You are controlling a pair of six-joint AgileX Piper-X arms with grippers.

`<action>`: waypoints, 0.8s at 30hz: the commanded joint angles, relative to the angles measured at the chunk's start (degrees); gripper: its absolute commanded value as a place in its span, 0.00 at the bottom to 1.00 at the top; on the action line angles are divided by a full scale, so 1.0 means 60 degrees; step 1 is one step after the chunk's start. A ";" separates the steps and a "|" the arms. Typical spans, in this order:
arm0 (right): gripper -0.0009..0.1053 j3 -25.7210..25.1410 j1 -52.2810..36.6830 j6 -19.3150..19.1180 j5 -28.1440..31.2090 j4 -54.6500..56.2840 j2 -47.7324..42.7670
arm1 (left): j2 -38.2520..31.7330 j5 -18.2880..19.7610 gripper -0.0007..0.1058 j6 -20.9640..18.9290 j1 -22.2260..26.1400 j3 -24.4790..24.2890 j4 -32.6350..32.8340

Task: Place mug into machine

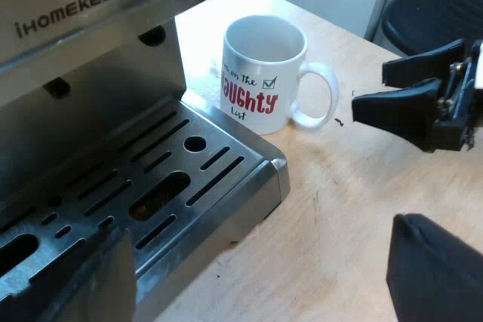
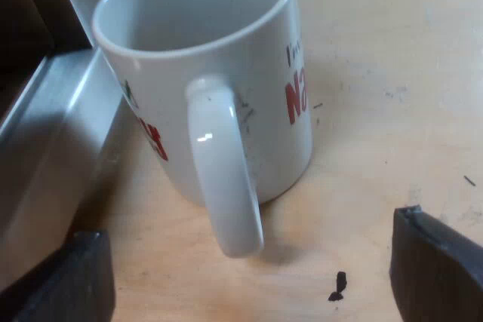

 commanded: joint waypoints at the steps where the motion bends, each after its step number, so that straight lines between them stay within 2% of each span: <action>1: 0.89 -0.0260 0.0019 -0.0119 -0.0016 -0.0303 0.0410 | -0.0014 0.0031 0.66 -0.0028 -0.0039 -0.0076 -0.0211; 12: 0.89 -0.1779 0.0019 -0.0101 -0.0038 -0.0301 0.1936 | -0.0014 0.0031 0.66 -0.0028 -0.0039 -0.0076 -0.0194; 15: 0.89 -0.1923 0.0019 0.0126 -0.0038 -0.0301 0.2197 | -0.0014 0.0031 0.66 -0.0028 -0.0039 -0.0076 -0.0152; 21: 0.89 -0.1921 0.0019 0.0181 -0.0038 -0.0283 0.2295 | -0.0014 0.0031 0.66 -0.0028 -0.0039 -0.0076 -0.0155; 23: 0.86 -0.1921 0.0019 0.0181 -0.0038 -0.0283 0.2295 | -0.0014 0.0031 0.66 -0.0028 -0.0039 -0.0076 -0.0155; 24: 0.79 -0.1921 0.0019 0.0181 -0.0038 -0.0283 0.2295 | -0.0014 0.0031 0.66 -0.0028 -0.0039 -0.0076 -0.0155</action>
